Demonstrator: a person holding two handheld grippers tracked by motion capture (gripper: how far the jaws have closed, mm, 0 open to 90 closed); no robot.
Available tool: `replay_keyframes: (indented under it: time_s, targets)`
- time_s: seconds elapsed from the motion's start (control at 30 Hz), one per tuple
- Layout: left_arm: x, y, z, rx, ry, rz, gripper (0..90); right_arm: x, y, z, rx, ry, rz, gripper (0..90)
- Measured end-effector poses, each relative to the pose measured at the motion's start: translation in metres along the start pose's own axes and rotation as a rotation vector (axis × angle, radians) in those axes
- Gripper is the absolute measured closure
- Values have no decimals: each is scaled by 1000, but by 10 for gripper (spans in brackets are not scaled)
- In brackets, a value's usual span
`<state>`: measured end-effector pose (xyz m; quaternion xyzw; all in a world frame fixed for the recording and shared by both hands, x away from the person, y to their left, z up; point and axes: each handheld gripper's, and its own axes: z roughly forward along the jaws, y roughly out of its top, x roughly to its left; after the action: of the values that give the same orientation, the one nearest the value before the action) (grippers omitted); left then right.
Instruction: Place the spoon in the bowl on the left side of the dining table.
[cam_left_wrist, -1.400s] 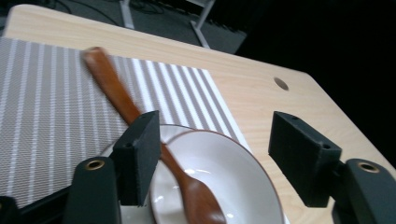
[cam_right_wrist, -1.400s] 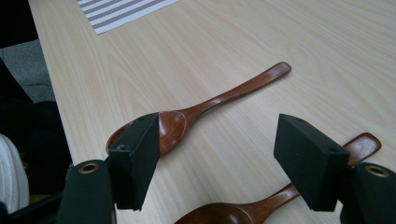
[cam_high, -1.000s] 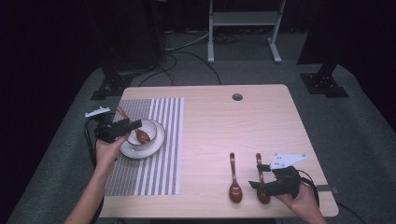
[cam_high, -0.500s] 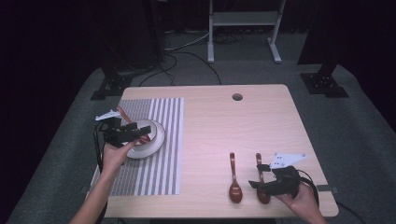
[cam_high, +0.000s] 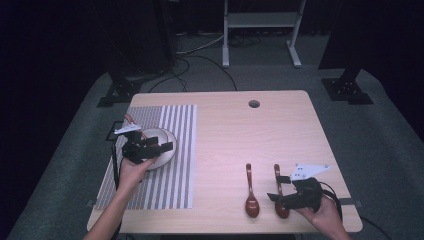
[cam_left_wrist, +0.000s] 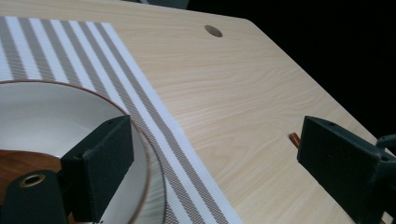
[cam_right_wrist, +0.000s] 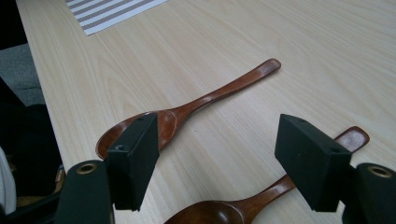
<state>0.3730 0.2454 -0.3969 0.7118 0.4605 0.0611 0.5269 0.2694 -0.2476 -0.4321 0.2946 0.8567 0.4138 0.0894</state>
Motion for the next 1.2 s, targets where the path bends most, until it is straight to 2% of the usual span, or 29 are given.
replay_keyframes:
  time_s: [0.27,0.6,0.83,1.0,1.07,1.13,1.2]
  targets:
    - [-12,-7,11,17,-39,-2,83,-1,-2,-1,-3,0,7,290]
    - [-30,-16,25,30,-88,17,70,-1,-5,-1,-11,2,18,291]
    - [-42,-27,36,57,-103,47,70,-1,-6,-1,-11,3,25,291]
    - [-47,-34,42,70,-113,47,70,-1,-7,-1,-11,2,25,291]
    - [-51,-35,43,73,-123,50,70,-1,-7,-2,-16,0,24,291]
    - [-55,-37,43,72,-154,36,70,-1,-8,-2,-19,0,28,290]
    - [-60,-39,43,75,-160,49,70,-1,-9,-2,-22,-1,29,290]
